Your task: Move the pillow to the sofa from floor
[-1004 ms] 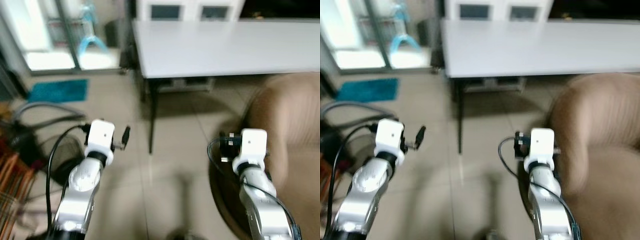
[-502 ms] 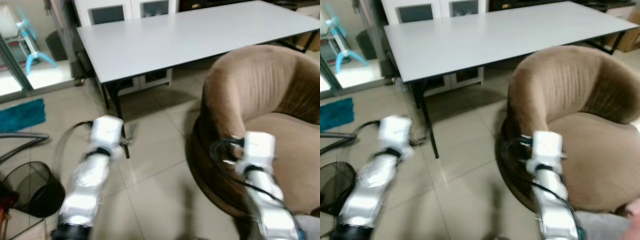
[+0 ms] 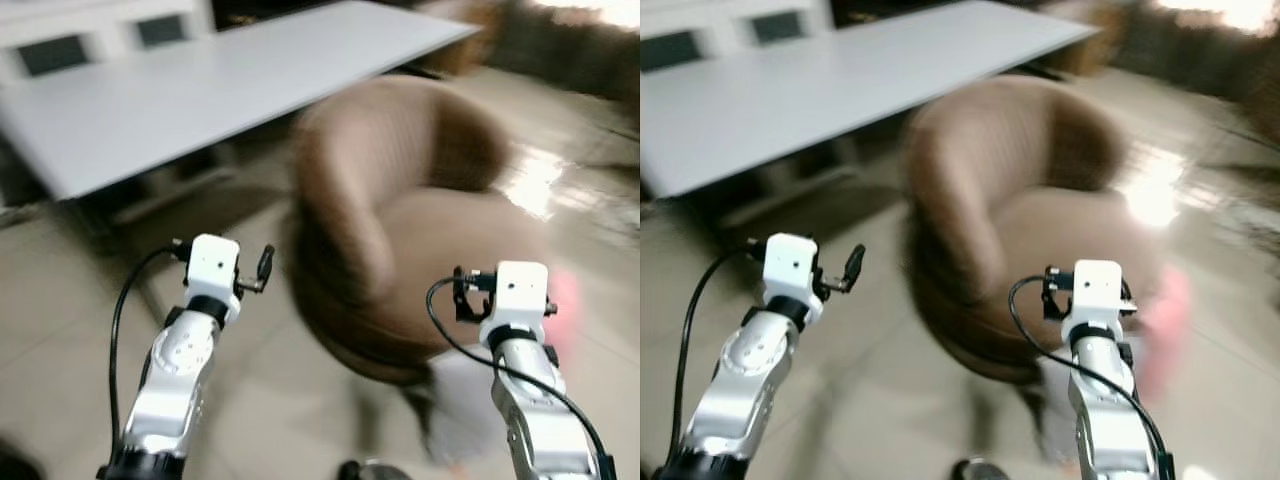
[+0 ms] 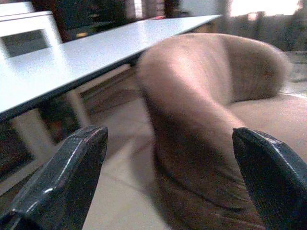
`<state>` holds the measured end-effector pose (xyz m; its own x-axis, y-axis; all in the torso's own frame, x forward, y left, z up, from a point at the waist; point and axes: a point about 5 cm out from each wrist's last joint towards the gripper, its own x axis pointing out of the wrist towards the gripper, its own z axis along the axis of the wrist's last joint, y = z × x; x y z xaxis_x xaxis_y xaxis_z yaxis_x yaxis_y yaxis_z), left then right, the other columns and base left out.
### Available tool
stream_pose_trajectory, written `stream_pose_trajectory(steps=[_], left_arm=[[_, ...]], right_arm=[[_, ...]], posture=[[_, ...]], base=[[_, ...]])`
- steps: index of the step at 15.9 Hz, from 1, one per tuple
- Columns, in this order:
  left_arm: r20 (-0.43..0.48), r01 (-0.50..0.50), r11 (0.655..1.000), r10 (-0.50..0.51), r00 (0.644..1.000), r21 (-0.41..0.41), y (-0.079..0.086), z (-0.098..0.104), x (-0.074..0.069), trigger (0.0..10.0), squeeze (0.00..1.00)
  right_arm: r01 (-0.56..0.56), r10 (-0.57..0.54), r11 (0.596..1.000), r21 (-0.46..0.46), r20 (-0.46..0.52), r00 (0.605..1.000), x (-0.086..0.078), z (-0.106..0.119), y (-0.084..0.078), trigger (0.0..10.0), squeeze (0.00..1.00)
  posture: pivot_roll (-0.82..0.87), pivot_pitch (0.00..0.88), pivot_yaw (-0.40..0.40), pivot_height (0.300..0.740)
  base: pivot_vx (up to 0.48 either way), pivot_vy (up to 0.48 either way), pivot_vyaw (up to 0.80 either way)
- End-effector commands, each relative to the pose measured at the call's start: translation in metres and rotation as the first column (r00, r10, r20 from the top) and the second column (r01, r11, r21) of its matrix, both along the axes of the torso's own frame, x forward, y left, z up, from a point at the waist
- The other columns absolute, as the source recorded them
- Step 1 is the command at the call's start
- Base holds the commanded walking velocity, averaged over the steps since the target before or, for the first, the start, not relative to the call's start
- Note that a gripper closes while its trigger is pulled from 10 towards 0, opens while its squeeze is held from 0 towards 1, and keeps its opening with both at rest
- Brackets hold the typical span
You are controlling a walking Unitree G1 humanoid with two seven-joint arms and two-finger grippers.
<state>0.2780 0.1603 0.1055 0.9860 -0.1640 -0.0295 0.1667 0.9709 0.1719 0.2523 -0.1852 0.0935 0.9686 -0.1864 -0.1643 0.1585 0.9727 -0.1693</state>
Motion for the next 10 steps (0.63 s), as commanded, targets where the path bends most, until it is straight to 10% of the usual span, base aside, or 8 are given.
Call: stream_pose_trajectory(steps=[1, 10], left_arm=[[0.023, -0.013, 1.0, 0.012, 1.0, 0.018, 0.0012, 0.001, -0.001, 10.0, 0.0], [0.031, -0.005, 1.0, 0.005, 1.0, -0.016, 0.0037, 0.0014, -0.006, 10.0, 0.0]], right_arm=[[-0.02, 0.02, 1.0, -0.006, -0.009, 1.0, 0.0004, 0.0015, 0.0037, 10.0, 0.0], [-0.054, 0.053, 0.998, -0.02, -0.039, 0.998, -0.0009, -0.0016, 0.0068, 10.0, 0.0]], posture=[[-0.06, 0.014, 0.005, 0.74], [-0.05, 0.0, -0.014, 0.74]], base=[[0.0, 0.0, -0.77], [0.033, 0.0, -0.77]])
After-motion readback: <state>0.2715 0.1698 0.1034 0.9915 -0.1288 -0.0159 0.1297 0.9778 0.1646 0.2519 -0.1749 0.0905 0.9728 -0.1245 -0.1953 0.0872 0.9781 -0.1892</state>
